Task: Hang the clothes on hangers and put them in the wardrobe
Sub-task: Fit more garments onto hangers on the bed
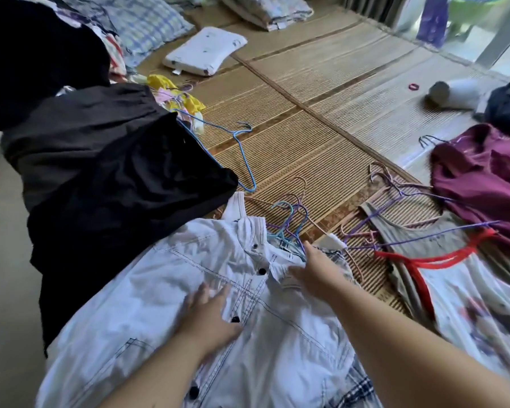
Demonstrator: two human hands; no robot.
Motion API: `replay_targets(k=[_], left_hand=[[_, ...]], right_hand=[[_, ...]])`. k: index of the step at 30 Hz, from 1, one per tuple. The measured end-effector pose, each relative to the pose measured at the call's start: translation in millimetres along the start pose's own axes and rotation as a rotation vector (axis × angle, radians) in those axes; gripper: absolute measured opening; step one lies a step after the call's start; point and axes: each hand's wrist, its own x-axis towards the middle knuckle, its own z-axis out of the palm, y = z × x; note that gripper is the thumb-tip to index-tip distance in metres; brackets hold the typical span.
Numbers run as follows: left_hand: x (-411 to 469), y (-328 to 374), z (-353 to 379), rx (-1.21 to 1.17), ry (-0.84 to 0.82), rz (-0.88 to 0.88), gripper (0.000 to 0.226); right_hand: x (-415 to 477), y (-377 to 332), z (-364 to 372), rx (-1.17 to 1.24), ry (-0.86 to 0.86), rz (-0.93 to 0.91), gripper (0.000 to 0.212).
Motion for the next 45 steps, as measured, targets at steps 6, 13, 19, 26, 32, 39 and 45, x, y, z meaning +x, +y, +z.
replay_targets(k=[6, 13, 19, 26, 32, 39, 45], left_hand=[[20, -2, 6, 0.092, -0.136, -0.012, 0.102], [4, 3, -21, 0.006, -0.180, 0.077, 0.085], [-37, 34, -86, -0.123, 0.291, 0.131, 0.081], [-99, 81, -173, 0.046, 0.323, 0.222, 0.080], [-178, 120, -240, 0.149, 0.425, 0.208, 0.023], [-295, 206, -277, 0.035, 0.496, 0.496, 0.017], [-368, 314, -261, 0.014, 0.481, 0.687, 0.017]], right_hand=[[21, -5, 0, 0.137, -0.058, 0.080, 0.064], [-1, -17, -10, 0.208, 0.060, -0.018, 0.020], [-61, -26, -45, 0.116, 0.129, -0.128, 0.013], [-152, -46, -145, 0.147, 0.030, -0.259, 0.018], [-234, -58, -229, 0.059, 0.153, -0.375, 0.015], [-326, -14, -332, 0.009, 0.513, -0.361, 0.015], [-402, 70, -412, -0.016, 0.748, -0.347, 0.020]])
